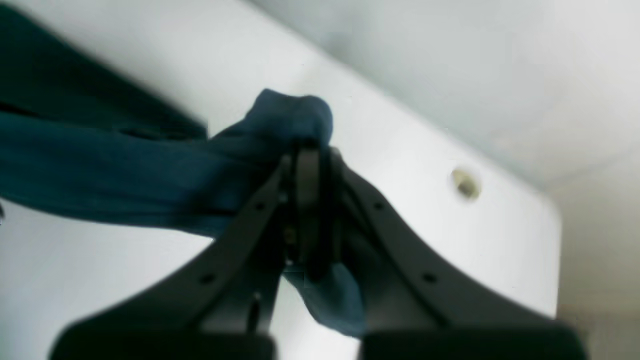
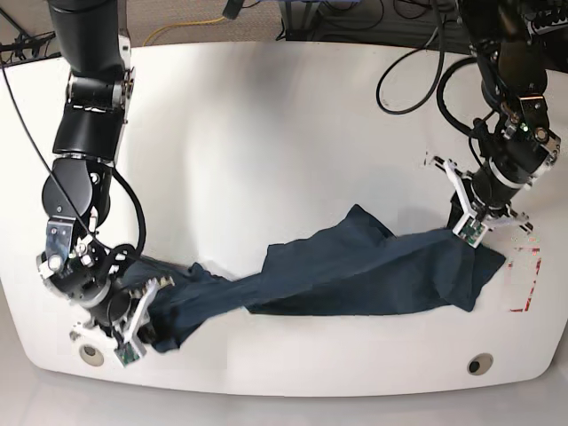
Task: Fold the T-shirt properly
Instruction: 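Pull both grippers apart and drag the shirt flat across the table, then release and regrasp the shirt's shoulder edge with the right gripper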
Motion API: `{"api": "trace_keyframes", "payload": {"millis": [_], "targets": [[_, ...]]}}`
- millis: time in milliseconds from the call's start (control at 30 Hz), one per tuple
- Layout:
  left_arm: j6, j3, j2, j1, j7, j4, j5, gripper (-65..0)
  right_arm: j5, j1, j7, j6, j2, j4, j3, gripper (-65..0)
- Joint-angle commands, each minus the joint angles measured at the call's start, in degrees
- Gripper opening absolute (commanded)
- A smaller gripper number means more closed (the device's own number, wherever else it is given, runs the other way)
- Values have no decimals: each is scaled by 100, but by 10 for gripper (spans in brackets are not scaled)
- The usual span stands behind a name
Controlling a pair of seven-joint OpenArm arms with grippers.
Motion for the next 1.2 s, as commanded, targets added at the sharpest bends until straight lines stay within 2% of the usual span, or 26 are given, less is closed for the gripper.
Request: {"api": "trace_keyframes", "payload": {"millis": [0, 333, 467, 533, 700, 800, 833, 900, 933, 967, 1033, 1067, 1167], "targets": [[40, -43, -66, 251, -81, 102, 15, -650, 16, -260, 113, -21, -17, 215, 187, -650], [40, -34, 127, 1341, -90, 93, 24, -650, 33, -1877, 113, -21, -87, 672, 943, -650], [40, 124, 127, 1570, -90, 84, 24, -646, 359, -2255, 113, -21, -219, 768, 1083, -650], [40, 203, 127, 1710, -90, 84, 24, -601, 552, -2493, 104, -21, -228, 830, 1312, -650], [40, 212, 127, 1851, -90, 84, 24, -438, 948, -2783, 104, -21, -281, 804, 1593, -647], [40, 203, 127, 1851, -90, 84, 32, -375, 1299, -3029, 104, -30, -281, 848, 1611, -556], [40, 203, 127, 1851, -90, 84, 32, -363, 1431, -3091, 104, -30, -281, 927, 1655, -506], [40, 203, 127, 1877, -81, 84, 32, -347, 1783, -3328, 104, -48, -281, 1085, 1831, -357], [40, 203, 127, 1886, -81, 84, 32, -344, 1871, -3381, 104, -48, -281, 1129, 1892, -319], [40, 203, 127, 1904, -81, 84, 32, -344, 2064, -3477, 104, -48, -281, 1182, 1989, -243], [40, 177, 127, 1904, -81, 84, 32, -343, 2390, -3609, 104, -39, -281, 1243, 2103, -143], [40, 168, 127, 1904, -81, 84, 24, -343, 2539, -3653, 104, -39, -281, 1270, 2121, -124], [40, 27, 136, 1886, -81, 84, 24, -343, 2926, -3838, 96, -39, -281, 1270, 2244, -119]]}}
